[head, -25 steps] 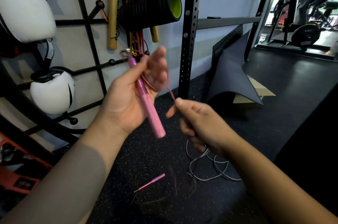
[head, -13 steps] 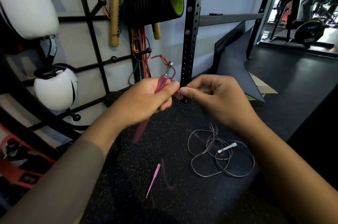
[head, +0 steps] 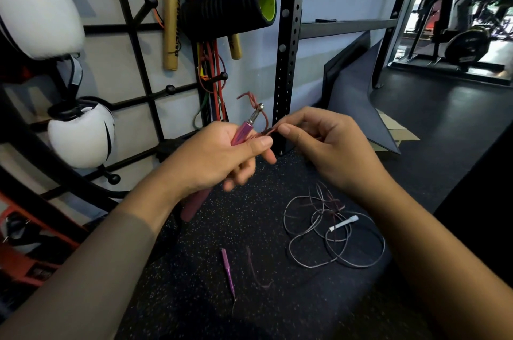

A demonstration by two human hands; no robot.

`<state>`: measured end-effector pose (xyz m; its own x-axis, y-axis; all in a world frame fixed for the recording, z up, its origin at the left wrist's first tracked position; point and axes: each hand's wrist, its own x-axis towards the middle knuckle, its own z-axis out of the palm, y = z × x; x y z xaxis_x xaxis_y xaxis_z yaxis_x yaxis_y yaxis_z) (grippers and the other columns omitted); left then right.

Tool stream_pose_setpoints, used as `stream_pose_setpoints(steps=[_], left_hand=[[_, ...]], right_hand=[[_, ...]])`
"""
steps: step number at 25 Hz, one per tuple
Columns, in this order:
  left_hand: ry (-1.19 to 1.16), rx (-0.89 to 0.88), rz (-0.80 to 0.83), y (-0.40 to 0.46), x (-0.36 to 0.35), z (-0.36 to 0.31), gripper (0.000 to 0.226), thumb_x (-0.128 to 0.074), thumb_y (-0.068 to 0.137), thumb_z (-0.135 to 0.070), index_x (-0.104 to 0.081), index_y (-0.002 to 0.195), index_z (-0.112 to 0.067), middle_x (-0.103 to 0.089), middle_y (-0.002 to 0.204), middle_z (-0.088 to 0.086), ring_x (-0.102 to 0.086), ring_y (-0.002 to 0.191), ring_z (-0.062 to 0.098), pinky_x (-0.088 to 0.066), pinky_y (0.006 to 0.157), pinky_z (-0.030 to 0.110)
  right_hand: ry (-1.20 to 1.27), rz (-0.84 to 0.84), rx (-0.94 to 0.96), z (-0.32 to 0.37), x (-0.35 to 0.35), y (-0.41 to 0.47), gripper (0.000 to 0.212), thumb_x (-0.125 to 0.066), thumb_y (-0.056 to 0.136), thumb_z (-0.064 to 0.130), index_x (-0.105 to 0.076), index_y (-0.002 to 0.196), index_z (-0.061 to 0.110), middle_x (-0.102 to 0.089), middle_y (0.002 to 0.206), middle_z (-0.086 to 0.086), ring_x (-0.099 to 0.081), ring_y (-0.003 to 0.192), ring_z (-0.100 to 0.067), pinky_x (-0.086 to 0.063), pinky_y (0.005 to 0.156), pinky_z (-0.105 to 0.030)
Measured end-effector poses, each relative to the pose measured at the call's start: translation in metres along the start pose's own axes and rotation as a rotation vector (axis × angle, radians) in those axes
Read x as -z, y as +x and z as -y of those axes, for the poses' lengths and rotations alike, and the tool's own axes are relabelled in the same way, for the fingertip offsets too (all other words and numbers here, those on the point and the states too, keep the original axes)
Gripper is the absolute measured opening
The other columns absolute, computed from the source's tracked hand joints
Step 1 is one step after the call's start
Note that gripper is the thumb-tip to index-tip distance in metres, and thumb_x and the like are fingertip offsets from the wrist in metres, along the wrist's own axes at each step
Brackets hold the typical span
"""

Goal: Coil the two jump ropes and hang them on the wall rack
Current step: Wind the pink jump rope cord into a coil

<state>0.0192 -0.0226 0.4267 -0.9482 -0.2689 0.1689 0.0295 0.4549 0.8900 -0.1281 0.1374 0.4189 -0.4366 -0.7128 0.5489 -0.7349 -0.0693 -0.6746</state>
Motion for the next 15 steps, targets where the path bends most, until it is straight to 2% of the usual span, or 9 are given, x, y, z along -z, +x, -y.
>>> stream_pose_setpoints(steps=[2,4,7,10,12,13,15], left_hand=[[0.014,-0.010,0.025,-0.001,-0.002,-0.002,0.041,-0.053,0.104,-0.038,-0.076,0.089,-0.008,-0.069,0.054,0.009,-0.052,0.036,0.019,-0.046,0.048,0.020],[-0.043,-0.010,0.027,-0.002,-0.002,-0.005,0.043,-0.053,0.103,-0.039,-0.076,0.083,-0.008,-0.060,0.046,0.006,-0.046,0.031,0.014,-0.044,0.044,0.020],[-0.452,-0.061,0.111,-0.005,0.002,-0.006,0.038,-0.058,0.098,-0.037,-0.074,0.076,-0.011,-0.048,0.039,-0.004,-0.039,0.027,0.005,-0.042,0.038,0.020],[-0.954,-0.164,0.098,-0.003,-0.006,-0.011,0.032,-0.053,0.098,-0.025,-0.074,0.106,-0.003,-0.068,0.059,-0.006,-0.057,0.040,0.000,-0.050,0.045,0.015],[-1.151,-0.209,-0.018,0.004,-0.012,-0.012,0.038,-0.049,0.101,-0.019,-0.063,0.127,0.005,-0.081,0.090,0.001,-0.075,0.067,0.004,-0.059,0.060,0.017],[-1.151,-0.231,-0.102,0.007,-0.012,-0.010,0.039,-0.047,0.103,-0.016,-0.058,0.134,0.006,-0.081,0.105,0.006,-0.078,0.082,0.009,-0.061,0.068,0.020],[-0.887,-0.226,-0.323,0.009,-0.010,-0.006,0.038,-0.045,0.108,-0.016,-0.054,0.140,0.001,-0.077,0.121,0.007,-0.077,0.101,0.015,-0.060,0.080,0.026]], right_hand=[[0.030,-0.072,-0.010,0.001,-0.002,0.000,0.019,-0.073,0.096,0.035,-0.075,0.090,0.016,-0.052,0.052,0.002,-0.036,0.050,-0.004,-0.033,0.053,-0.024],[0.077,-0.158,-0.063,0.002,-0.004,0.000,0.028,-0.078,0.090,0.036,-0.071,0.080,0.011,-0.046,0.047,0.011,-0.032,0.046,-0.003,-0.029,0.049,-0.020],[0.217,-0.191,-0.139,0.000,-0.008,0.000,0.034,-0.076,0.091,0.035,-0.063,0.070,0.011,-0.043,0.049,0.008,-0.030,0.047,-0.010,-0.027,0.045,-0.023],[0.303,-0.032,-0.210,-0.007,-0.025,-0.006,0.031,-0.061,0.103,0.033,-0.064,0.077,0.016,-0.045,0.057,0.004,-0.034,0.046,-0.009,-0.031,0.045,-0.024],[0.336,0.156,-0.250,-0.011,-0.042,-0.012,0.031,-0.054,0.106,0.037,-0.066,0.081,0.024,-0.045,0.058,0.008,-0.038,0.049,-0.011,-0.037,0.052,-0.035],[0.354,0.249,-0.257,-0.011,-0.049,-0.015,0.030,-0.053,0.107,0.037,-0.065,0.083,0.026,-0.044,0.059,0.009,-0.038,0.051,-0.013,-0.037,0.054,-0.038],[0.307,0.410,-0.222,-0.007,-0.052,-0.017,0.021,-0.054,0.108,0.032,-0.064,0.091,0.026,-0.044,0.059,0.007,-0.036,0.052,-0.014,-0.034,0.052,-0.034]])
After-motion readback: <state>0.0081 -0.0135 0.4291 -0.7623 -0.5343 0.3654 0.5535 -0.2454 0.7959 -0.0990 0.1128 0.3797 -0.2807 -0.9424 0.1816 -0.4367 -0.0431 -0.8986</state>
